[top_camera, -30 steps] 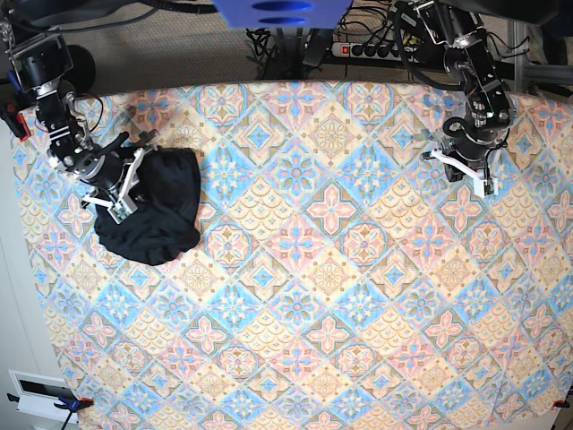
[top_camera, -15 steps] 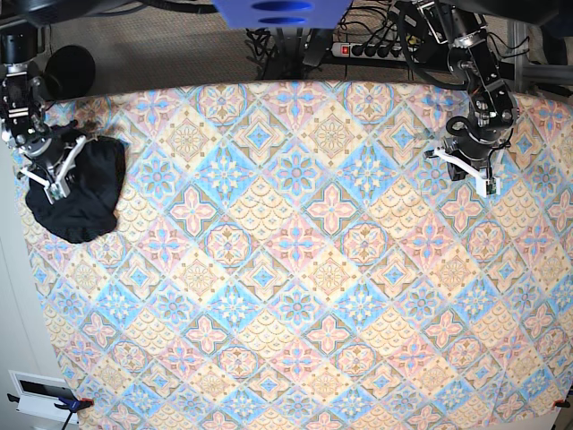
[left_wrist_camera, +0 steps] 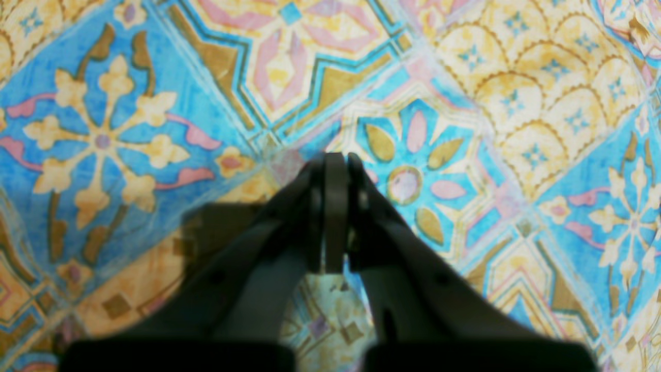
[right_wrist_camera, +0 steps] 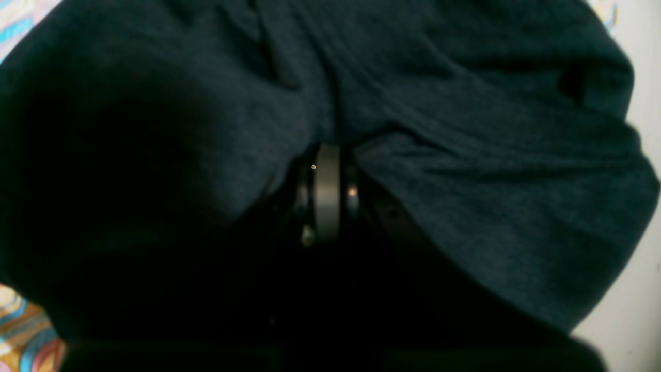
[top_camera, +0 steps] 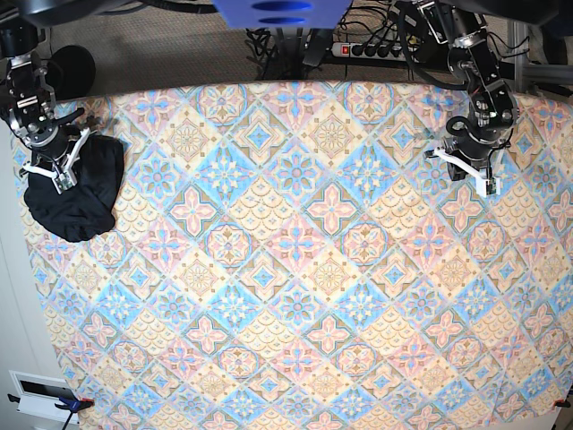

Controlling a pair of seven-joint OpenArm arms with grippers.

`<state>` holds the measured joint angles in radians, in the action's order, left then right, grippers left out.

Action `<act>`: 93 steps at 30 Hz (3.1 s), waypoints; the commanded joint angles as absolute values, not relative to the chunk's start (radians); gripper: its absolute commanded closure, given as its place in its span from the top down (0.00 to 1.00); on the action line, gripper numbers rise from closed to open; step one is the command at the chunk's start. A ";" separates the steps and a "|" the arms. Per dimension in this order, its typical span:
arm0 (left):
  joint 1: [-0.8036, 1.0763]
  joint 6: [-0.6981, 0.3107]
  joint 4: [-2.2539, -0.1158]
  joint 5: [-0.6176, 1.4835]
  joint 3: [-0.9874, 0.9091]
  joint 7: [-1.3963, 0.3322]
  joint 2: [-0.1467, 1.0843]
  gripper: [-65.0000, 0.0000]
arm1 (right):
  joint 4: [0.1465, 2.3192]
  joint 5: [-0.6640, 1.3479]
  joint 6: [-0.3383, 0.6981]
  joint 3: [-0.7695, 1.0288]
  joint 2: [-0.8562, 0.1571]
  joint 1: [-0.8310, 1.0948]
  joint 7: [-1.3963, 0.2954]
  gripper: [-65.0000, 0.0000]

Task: Layout the t-shirt on the table in an organized manner, then fold the t-shirt properly
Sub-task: 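Drag the shirt with the right gripper to the cloth's corner, then release the shirt and lift the right gripper above it, then press the shirt's edges flat with the right gripper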

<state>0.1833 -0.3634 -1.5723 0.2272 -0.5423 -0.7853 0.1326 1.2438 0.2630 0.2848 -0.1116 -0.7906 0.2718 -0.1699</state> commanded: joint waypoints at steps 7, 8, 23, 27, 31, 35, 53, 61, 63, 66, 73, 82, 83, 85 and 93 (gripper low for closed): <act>0.179 -0.366 -1.587 0.237 -0.545 -0.766 0.142 0.00 | 1.227 0.232 0.381 -0.225 -0.783 0.305 -0.271 0.00; 0.179 -0.366 -1.587 0.237 -0.545 -0.766 0.142 0.00 | 1.227 0.232 0.381 -0.234 -0.797 0.306 -0.262 0.00; 0.174 -0.366 -1.587 0.237 -0.545 -0.768 0.137 0.00 | 1.228 0.232 0.381 -0.331 -0.898 0.303 -0.156 0.00; 0.174 -0.366 -1.587 0.237 -0.545 -0.769 0.136 0.00 | 1.251 0.232 0.375 -0.232 -0.888 0.300 -0.156 0.00; 0.173 -0.366 -1.587 0.237 -0.545 -0.769 0.136 0.00 | 1.316 0.232 0.375 -0.053 -0.888 0.300 -0.160 0.00; 0.171 -0.366 -1.587 0.237 -0.544 -0.773 0.134 0.00 | 1.372 0.236 0.364 0.191 -0.797 0.300 -0.163 0.02; 0.171 -0.366 -1.587 0.237 -0.501 -0.774 0.133 0.00 | 1.951 0.240 0.351 0.441 -0.200 0.237 -0.690 0.00; 0.170 -0.366 -1.587 0.237 -0.501 -0.769 0.134 0.00 | 1.931 0.240 0.351 0.323 -0.142 0.232 -0.739 0.00; 0.171 -0.366 -1.587 0.237 -0.501 -0.771 0.134 0.00 | 1.897 0.240 0.349 0.318 -0.140 0.232 -0.739 0.00; 0.171 -0.366 -1.587 0.237 -0.501 -0.771 0.134 0.00 | 1.827 0.240 0.349 0.321 -0.140 0.232 -0.739 0.00; 0.173 -0.366 -1.587 0.237 -0.501 -0.769 0.134 0.00 | 1.676 0.237 0.346 0.325 -0.145 0.232 -0.739 0.00; 0.168 -0.366 -1.547 0.249 -0.501 -0.768 0.136 0.00 | 1.621 0.236 0.346 0.441 -0.159 0.268 -0.746 0.00; 0.168 -0.366 -1.537 0.266 -0.501 -0.768 0.139 0.00 | 1.621 0.236 0.346 0.446 -0.177 0.268 -0.746 0.00; 0.168 -0.366 -1.518 0.297 -0.501 -0.768 0.142 0.00 | 1.621 0.236 0.346 0.447 -0.211 0.268 -0.746 0.00; 0.143 -0.366 -1.471 0.306 -0.501 -0.768 0.142 0.00 | 1.621 0.236 0.346 0.449 -0.231 0.332 -0.746 0.00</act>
